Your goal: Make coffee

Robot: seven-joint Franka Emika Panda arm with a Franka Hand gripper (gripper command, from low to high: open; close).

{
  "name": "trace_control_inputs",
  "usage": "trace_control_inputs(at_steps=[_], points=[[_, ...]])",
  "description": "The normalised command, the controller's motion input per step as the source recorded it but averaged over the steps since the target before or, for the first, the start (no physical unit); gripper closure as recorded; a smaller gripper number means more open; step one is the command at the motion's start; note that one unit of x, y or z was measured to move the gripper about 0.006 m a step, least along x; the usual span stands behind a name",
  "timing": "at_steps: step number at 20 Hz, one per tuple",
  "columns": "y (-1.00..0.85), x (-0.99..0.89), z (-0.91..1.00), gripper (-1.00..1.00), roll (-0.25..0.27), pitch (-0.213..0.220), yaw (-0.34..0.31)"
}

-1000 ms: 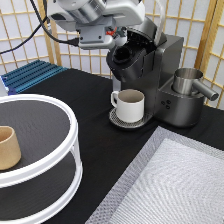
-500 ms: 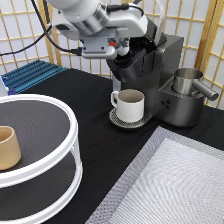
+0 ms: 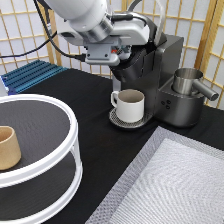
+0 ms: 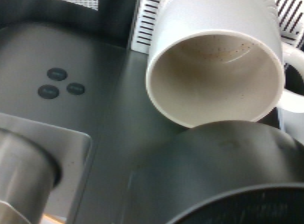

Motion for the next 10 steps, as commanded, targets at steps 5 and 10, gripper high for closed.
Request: trace_control_inputs(at_steps=[5,10], points=[[0.14,0.00,-0.05,1.00,-0.189,0.024,-0.102],[0.41,-0.06,0.00,1.00,-0.355,0.055,-0.105]])
